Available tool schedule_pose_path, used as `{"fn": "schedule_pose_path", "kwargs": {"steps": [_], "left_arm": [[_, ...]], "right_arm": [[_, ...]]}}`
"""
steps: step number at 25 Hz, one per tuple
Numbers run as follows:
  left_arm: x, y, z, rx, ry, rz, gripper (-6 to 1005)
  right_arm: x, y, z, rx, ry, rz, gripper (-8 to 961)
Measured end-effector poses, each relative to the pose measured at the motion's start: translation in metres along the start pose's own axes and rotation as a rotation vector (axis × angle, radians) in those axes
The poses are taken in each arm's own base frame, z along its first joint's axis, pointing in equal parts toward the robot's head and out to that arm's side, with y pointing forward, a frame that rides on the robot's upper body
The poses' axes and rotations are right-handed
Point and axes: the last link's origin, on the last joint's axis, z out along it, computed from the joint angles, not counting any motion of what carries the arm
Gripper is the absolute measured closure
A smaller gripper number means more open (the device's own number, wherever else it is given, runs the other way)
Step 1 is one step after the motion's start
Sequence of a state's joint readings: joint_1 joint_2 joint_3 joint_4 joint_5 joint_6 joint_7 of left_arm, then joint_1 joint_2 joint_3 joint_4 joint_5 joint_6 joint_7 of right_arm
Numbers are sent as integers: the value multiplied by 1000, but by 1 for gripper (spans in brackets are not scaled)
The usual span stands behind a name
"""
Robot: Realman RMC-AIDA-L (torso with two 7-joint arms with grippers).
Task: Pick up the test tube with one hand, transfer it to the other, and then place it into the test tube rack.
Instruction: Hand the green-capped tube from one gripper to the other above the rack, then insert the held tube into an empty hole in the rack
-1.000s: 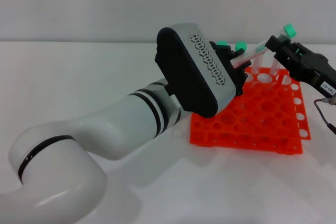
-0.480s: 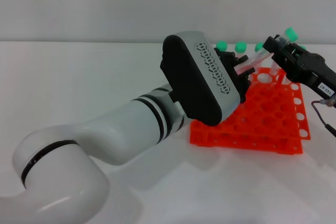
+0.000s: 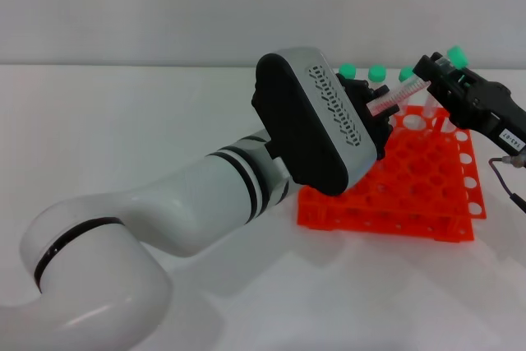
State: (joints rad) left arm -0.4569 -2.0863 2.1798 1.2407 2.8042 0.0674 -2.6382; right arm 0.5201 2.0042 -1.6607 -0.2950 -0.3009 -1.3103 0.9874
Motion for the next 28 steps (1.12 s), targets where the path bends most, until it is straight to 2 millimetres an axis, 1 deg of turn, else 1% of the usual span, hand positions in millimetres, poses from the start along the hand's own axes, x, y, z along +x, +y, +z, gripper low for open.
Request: {"fn": "schedule_pose_path", "kwargs": {"steps": [9,15,20,24,28], "left_arm": [[0,-2,0,9,6,9,811],[0,-3,0,13,9,10,870],[0,-4,-1,31,33,6,990],[-2,-3,-9,75,79,1,948],[-6,1,-16,97,92,24,824]], "right_arm": [[-5,-4,-6,19,-28,-11,725],[-8,-5,-8,21,-48,-15,745],[-7,-4,-8,16,-45,-21,749],[-8,-5,-8,19,-47,-31,748],[-10,-5,-5,20,-55,-55,748]]}}
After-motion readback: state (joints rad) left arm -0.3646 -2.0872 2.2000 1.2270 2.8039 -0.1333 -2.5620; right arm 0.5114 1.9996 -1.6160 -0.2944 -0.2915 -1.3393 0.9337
